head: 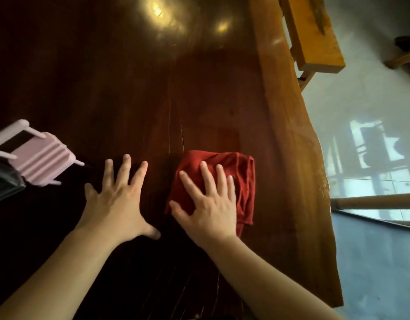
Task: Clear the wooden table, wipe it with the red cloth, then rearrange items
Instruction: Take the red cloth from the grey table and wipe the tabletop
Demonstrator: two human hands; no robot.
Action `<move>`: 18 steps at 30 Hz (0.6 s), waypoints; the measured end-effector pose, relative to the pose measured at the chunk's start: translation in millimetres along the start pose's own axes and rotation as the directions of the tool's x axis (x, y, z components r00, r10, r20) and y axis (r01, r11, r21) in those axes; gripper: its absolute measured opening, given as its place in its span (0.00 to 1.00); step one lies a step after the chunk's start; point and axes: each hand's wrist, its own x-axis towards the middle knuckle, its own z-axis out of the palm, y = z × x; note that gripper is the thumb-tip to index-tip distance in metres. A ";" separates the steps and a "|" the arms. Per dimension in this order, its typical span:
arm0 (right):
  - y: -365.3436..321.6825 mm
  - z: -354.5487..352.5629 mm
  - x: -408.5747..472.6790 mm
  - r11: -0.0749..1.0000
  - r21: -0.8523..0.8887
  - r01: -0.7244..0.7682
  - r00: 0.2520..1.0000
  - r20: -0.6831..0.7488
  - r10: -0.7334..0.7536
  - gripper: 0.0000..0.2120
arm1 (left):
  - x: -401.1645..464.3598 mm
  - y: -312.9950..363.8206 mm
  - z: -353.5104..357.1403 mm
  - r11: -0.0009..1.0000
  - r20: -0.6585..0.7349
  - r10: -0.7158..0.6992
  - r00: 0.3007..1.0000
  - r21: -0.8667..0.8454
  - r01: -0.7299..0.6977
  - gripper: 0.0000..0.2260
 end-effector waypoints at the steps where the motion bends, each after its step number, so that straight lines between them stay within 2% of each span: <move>1: -12.8 2.9 -1.3 0.999 0.017 0.042 0.999 0.018 -0.042 0.33 | -5.4 -4.4 4.0 1.000 -0.001 -0.016 1.000 -0.005 0.016 0.73; 4: -44.1 10.4 -7.5 0.981 0.043 0.191 0.977 0.089 -0.194 0.33 | -20.4 -17.6 13.8 0.999 -0.012 -0.043 0.999 -0.016 0.042 0.71; 7: -60.0 16.0 -16.9 0.937 0.071 0.341 0.925 0.155 -0.348 0.30 | -33.6 -25.0 21.1 0.999 -0.008 -0.054 0.999 0.002 0.054 0.69; 11: -50.6 9.1 -19.2 0.900 0.073 0.429 0.878 0.199 -0.435 0.27 | -46.3 -22.9 22.3 0.994 0.002 -0.080 0.997 -0.078 0.080 0.73; 14: -34.5 0.7 -23.3 0.895 0.063 0.441 0.866 0.231 -0.443 0.26 | -50.8 -18.5 20.7 0.992 -0.025 -0.034 0.999 -0.124 0.031 0.72; 18: -3.3 -10.1 -45.3 0.939 0.033 0.342 0.909 0.244 -0.339 0.26 | -52.7 -6.9 17.9 0.989 -0.085 0.049 0.995 -0.137 -0.061 0.65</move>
